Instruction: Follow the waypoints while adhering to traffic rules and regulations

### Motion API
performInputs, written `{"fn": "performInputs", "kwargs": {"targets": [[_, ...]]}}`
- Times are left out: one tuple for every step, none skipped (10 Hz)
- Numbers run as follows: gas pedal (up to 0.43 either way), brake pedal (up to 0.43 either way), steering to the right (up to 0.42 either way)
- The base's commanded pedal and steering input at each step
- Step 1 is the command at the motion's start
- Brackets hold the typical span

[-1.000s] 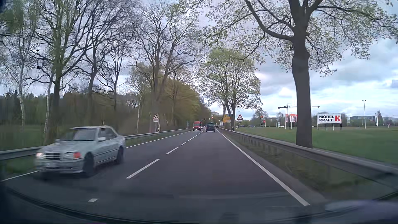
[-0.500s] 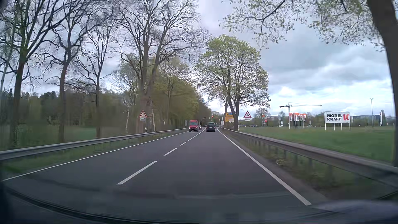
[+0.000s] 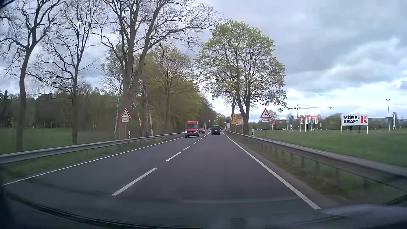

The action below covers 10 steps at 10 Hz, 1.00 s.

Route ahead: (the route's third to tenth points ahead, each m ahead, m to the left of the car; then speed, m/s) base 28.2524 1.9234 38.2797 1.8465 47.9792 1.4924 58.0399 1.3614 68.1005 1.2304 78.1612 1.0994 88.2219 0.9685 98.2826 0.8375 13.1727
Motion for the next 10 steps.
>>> {"fn": "performInputs", "kwargs": {"targets": [[0.079,0.000,-0.002],[0.079,0.000,-0.002],[0.079,0.006,-0.002],[0.079,0.000,-0.001],[0.079,0.000,-0.001],[0.079,0.000,-0.001],[0.079,0.000,-0.001],[0.079,0.000,-0.001],[0.079,0.000,-0.001],[0.079,0.000,-0.001]]}}
